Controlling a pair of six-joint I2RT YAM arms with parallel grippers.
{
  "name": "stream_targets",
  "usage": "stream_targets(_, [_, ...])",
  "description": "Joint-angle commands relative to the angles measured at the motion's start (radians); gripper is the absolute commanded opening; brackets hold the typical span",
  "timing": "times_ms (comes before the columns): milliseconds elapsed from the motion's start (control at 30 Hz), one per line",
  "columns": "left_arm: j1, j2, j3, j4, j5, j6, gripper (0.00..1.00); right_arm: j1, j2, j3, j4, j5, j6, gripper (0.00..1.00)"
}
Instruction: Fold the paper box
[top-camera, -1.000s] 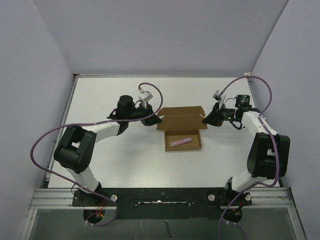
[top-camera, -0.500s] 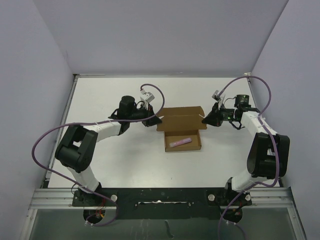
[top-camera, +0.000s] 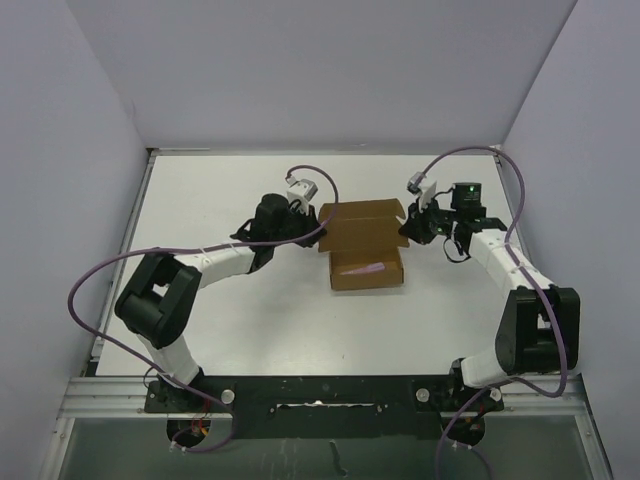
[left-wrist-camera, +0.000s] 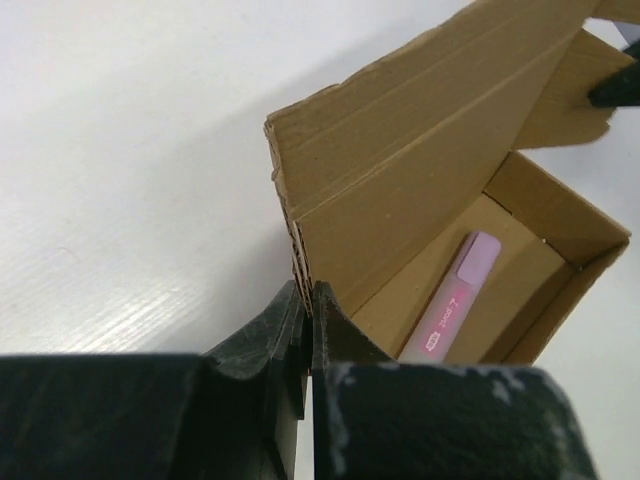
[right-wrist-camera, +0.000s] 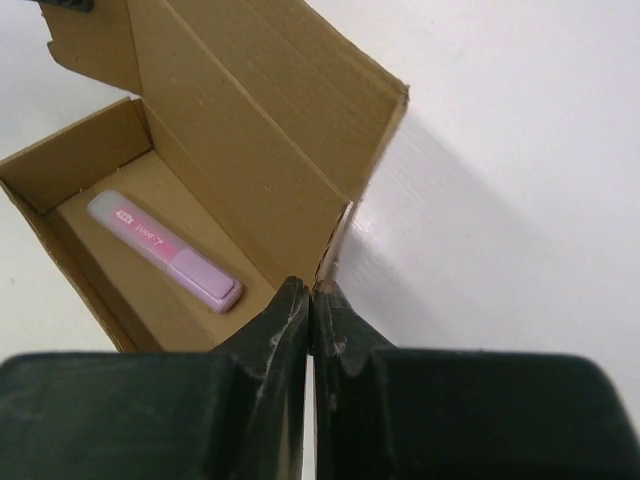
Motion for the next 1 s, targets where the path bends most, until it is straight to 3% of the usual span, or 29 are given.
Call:
stream_targets(0, [-0.044,-0.006,0.111,0.025,-0.152,-0.020,0.00,0.117,-0.076,-0.045,0.203,0.175,0.097,0.00])
stream_targets(200, [-0.100,0.024,0.189,-0.024,-0.326,0.006,0.00,0.180,-0.072,-0.093,0.353,0.414,0.182,0.02])
stream_targets(433, [-0.149,0.060,0.167,0.076,-0.424,0.025,0.00,0.232,-0.073,-0.169,0.543,0.564,0.208,0.07])
stream_targets(633, [-0.185,0.104,0.186,0.094,-0.528,0.011,0.00,0.255,-0.045,-0.188,0.605,0.619,0.267,0.09])
stream_targets(967, [-0.249,0.138,0.201,0.116,-0.721,-0.039,0.00,0.253,-0.059,-0.234,0.621,0.550,0.338,0.10])
